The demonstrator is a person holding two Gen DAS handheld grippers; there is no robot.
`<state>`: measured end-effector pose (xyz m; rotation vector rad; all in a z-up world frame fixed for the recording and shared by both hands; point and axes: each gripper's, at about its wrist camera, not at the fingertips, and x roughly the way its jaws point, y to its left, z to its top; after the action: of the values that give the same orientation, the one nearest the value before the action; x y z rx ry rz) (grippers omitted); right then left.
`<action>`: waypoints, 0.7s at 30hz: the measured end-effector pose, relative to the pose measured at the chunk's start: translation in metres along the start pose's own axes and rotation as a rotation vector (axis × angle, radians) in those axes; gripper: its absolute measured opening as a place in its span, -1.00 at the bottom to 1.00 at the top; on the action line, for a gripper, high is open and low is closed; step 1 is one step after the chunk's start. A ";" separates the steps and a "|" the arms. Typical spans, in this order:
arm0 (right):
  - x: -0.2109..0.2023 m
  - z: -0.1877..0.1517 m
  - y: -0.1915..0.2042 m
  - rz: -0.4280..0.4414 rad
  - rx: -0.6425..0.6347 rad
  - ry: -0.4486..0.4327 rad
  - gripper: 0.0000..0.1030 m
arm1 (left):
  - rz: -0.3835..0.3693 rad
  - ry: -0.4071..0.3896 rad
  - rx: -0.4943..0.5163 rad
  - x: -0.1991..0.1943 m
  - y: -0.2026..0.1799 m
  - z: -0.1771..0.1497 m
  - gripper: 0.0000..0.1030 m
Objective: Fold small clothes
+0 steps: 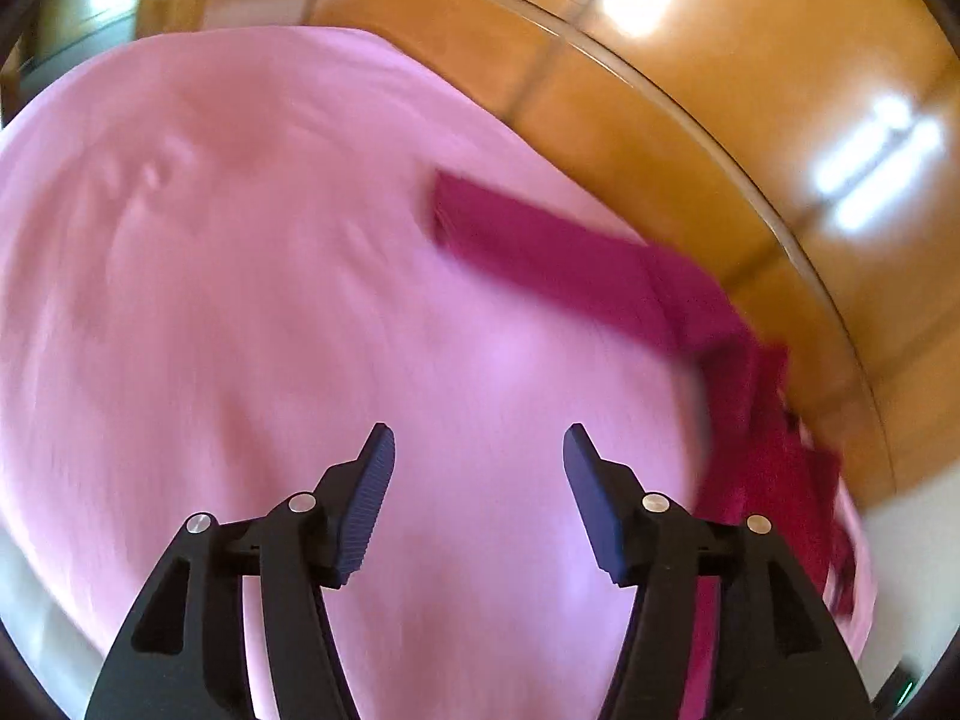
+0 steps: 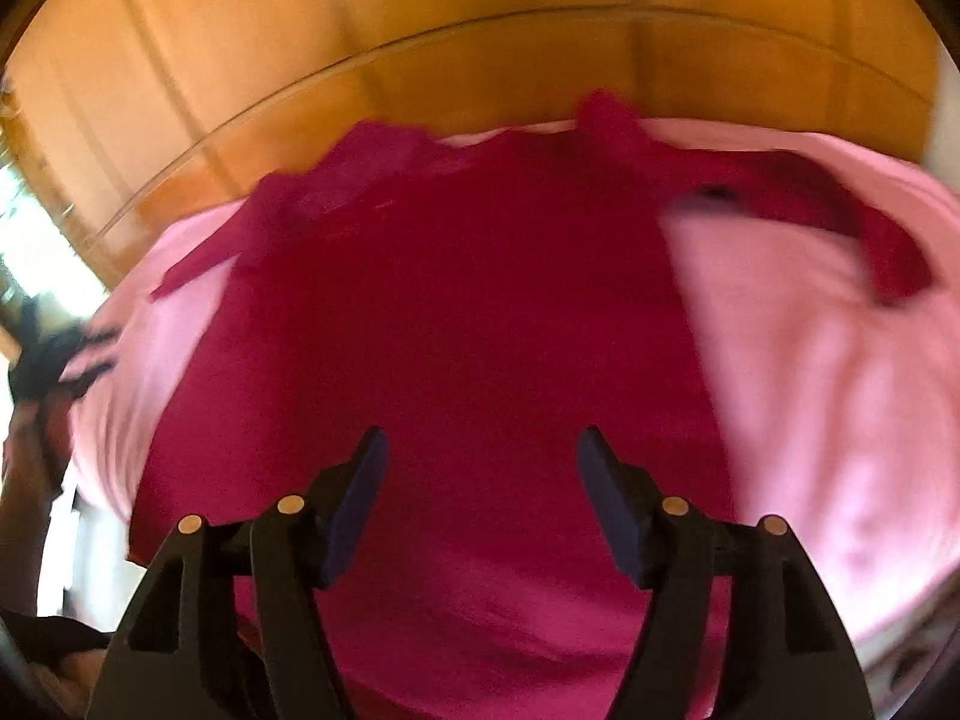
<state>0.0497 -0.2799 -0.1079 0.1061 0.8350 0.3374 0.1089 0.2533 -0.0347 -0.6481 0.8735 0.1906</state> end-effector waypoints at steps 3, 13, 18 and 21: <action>0.031 0.006 0.035 0.067 -0.033 0.025 0.28 | 0.037 -0.012 -0.046 0.019 0.006 0.029 0.12; 0.075 0.007 0.071 0.034 -0.143 0.051 0.70 | 0.145 -0.012 -0.014 0.088 0.006 0.090 0.11; 0.084 0.001 0.083 -0.018 -0.202 0.049 0.97 | 0.173 -0.016 0.049 0.092 -0.004 0.097 -0.94; 0.092 0.005 0.083 -0.018 -0.194 0.043 0.97 | 0.216 -0.075 0.031 0.068 0.017 0.101 -0.94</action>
<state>0.0903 -0.1711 -0.1512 -0.0891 0.8411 0.4033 0.2108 0.3199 -0.0469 -0.5141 0.8716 0.3924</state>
